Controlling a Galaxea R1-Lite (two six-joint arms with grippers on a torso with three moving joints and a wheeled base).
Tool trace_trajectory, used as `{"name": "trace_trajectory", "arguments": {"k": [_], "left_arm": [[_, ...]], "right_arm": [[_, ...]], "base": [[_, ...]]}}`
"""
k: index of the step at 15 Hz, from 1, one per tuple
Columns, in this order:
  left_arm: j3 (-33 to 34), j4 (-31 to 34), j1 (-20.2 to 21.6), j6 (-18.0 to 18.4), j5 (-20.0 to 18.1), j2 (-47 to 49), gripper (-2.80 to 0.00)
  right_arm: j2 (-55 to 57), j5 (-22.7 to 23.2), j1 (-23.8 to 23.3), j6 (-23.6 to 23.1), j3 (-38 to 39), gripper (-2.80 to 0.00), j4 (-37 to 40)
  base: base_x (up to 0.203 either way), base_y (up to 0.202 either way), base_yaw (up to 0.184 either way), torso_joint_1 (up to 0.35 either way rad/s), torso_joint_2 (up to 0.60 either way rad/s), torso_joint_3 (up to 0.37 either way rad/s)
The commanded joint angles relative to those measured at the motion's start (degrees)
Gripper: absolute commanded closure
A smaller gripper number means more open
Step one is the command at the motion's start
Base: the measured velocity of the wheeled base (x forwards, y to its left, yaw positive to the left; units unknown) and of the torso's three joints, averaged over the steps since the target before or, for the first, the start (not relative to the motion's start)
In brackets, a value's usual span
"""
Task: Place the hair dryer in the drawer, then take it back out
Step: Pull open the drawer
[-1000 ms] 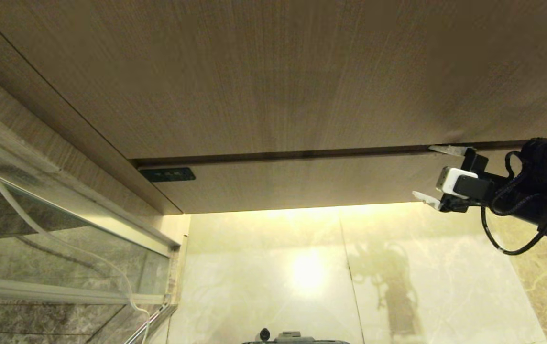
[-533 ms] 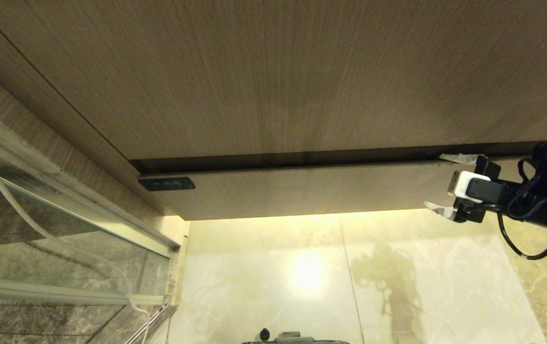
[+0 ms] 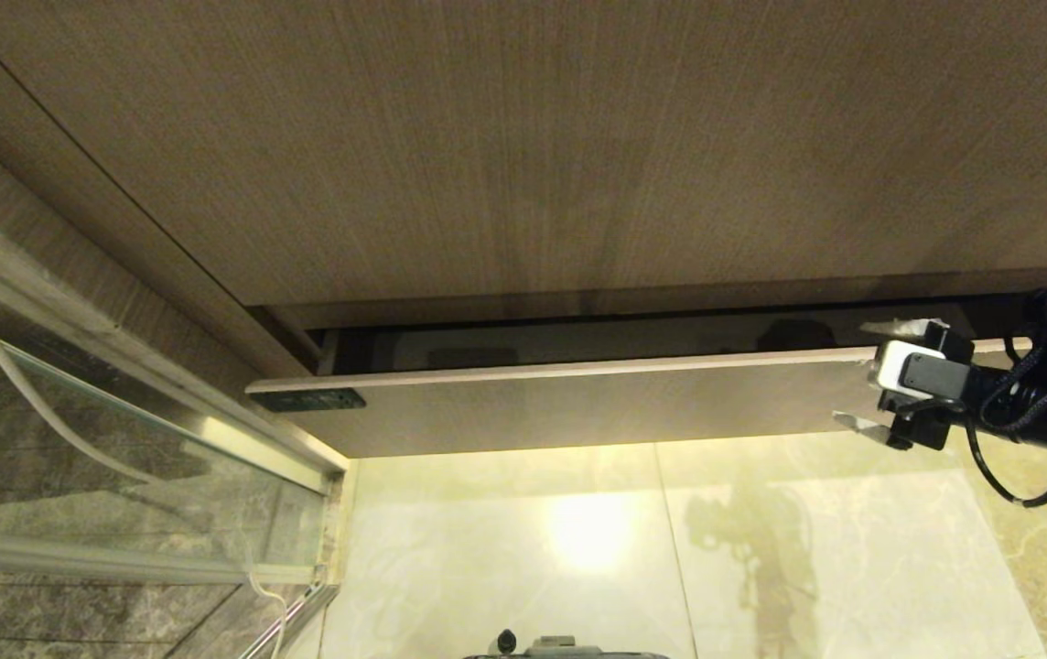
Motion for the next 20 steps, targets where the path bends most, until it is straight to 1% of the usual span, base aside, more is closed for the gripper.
{"name": "trace_trajectory", "arguments": {"k": [1,3,7,9,11,12,16,17,19,20], "left_arm": [[0.0,0.0,0.0,0.0,0.0,-0.1,0.0],[0.0,0.0,0.0,0.0,0.0,0.0,0.0],[0.0,0.0,0.0,0.0,0.0,0.0,0.0],[0.0,0.0,0.0,0.0,0.0,-0.1,0.0],[0.1,0.0,0.0,0.0,0.0,0.0,0.0],[0.0,0.0,0.0,0.0,0.0,0.0,0.0],[0.1,-0.1,0.0,0.0,0.0,0.0,0.0],[0.0,0.0,0.0,0.0,0.0,0.0,0.0],[0.0,0.0,0.0,0.0,0.0,0.0,0.0],[0.0,0.0,0.0,0.0,0.0,0.0,0.0]], "right_arm": [[-0.4,0.6,-0.1,0.2,0.2,-2.8,3.1],[-1.9,0.7,-1.1,1.1,0.4,-2.8,7.0],[-3.8,0.9,-3.8,1.4,0.8,-2.8,13.1],[-3.9,0.9,-4.6,3.1,0.3,-2.8,17.7],[-4.2,0.9,-5.9,4.7,-0.4,-2.8,24.3],[-4.7,1.0,-6.6,5.7,-0.8,-2.8,29.0],[-8.1,1.0,-10.1,8.4,-2.2,-2.8,51.2],[-9.2,1.2,-10.7,8.7,-2.8,-2.8,54.9],[-9.9,1.4,-11.3,8.9,-3.9,-2.8,58.4],[-10.1,1.4,-11.4,9.0,-4.9,-2.8,61.9]], "base": [[0.0,0.0,0.0,0.0,0.0,0.0],[0.0,0.0,0.0,0.0,0.0,0.0],[0.0,0.0,0.0,0.0,0.0,0.0],[0.0,0.0,0.0,0.0,0.0,0.0],[0.0,0.0,0.0,0.0,0.0,0.0],[0.0,0.0,0.0,0.0,0.0,0.0],[0.0,0.0,0.0,0.0,0.0,0.0],[0.0,0.0,0.0,0.0,0.0,0.0],[0.0,0.0,0.0,0.0,0.0,0.0],[0.0,0.0,0.0,0.0,0.0,0.0]]}}
